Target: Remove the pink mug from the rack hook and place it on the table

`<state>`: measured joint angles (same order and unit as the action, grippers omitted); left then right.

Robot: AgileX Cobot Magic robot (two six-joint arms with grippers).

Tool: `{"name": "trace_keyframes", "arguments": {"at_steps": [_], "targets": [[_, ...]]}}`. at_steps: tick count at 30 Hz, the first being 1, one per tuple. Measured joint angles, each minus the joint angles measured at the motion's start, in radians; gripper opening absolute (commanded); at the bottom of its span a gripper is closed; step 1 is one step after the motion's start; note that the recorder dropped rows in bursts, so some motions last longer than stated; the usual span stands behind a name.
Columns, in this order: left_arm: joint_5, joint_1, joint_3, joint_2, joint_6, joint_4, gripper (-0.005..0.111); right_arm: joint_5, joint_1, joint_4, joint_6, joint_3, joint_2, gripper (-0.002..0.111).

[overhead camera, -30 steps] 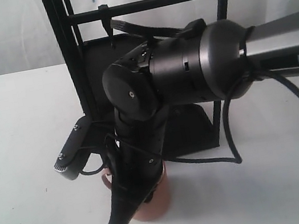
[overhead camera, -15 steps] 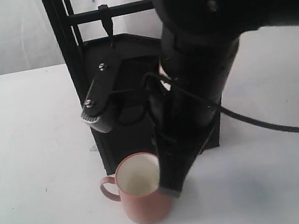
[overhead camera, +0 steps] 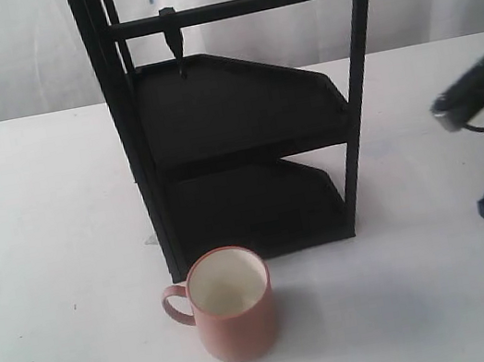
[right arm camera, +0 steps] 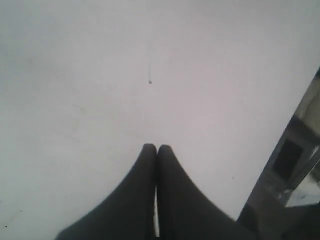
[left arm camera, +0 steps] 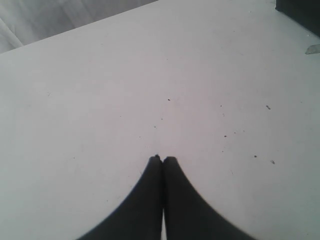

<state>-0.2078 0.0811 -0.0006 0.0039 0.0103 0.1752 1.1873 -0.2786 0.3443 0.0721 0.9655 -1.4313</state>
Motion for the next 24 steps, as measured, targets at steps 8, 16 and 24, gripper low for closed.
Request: {"name": "trace_keyframes", "arguments": {"at_steps": [8,16,24], "targets": [[0.0,0.0,0.0,0.0,0.0,0.0,0.0,-0.337,0.122,-0.028,0.242,-0.298,0.175,0.0],[0.0,0.0,0.0,0.0,0.0,0.0,0.0,-0.724,0.122,-0.043,0.312,-0.444,0.61,0.0],[0.0,0.0,0.0,0.0,0.0,0.0,0.0,-0.797,0.122,-0.018,0.319,-0.533,1.106,0.0]]}}
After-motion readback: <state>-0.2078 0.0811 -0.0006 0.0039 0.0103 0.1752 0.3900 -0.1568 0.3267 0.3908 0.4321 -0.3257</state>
